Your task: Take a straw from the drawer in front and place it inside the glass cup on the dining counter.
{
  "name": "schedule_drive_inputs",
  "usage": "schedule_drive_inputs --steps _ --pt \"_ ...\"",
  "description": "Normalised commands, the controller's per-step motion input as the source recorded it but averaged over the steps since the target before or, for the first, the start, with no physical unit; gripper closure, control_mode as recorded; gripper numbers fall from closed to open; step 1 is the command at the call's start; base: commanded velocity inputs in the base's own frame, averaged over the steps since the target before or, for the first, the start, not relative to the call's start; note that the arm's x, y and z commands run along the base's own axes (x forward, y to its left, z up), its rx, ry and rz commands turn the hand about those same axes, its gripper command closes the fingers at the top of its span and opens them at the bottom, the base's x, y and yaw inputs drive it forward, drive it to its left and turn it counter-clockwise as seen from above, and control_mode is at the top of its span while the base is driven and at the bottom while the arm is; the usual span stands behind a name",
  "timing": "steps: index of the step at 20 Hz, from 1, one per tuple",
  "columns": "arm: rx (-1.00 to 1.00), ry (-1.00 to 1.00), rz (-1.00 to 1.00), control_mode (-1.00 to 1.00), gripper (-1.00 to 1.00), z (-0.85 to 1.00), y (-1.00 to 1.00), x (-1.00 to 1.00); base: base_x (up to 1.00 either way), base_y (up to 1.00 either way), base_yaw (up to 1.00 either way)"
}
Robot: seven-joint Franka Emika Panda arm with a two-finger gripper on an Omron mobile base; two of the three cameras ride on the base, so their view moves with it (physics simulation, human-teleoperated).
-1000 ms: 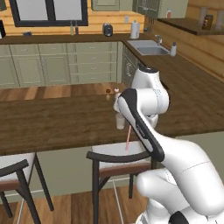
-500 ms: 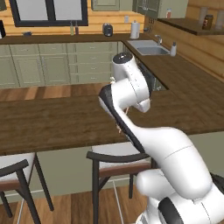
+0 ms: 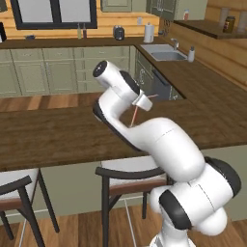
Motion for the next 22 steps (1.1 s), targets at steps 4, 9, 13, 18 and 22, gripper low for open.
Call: schedule_drive_inputs --steps 4,9,13,18,22 --pt "-0.28 -0.09 -0.11 -1.00 1.00 -0.04 -0.17 0.54 0.00 0.00 0.00" --pt "-0.22 -0.15 -0.05 -1.00 1.00 -0.32 -0.28 0.30 0.00 0.00 0.00" --pt "-0.15 -0.12 0.00 -1.00 1.00 -0.45 -0.23 0.39 0.00 0.00 0.00" --pt "-0.09 -0.11 0.00 -1.00 1.00 -0.33 -0.23 0.45 0.00 0.00 0.00" --pt "-0.02 -0.02 0.00 -1.00 1.00 -0.20 -0.26 0.67 0.00 0.00 0.00"
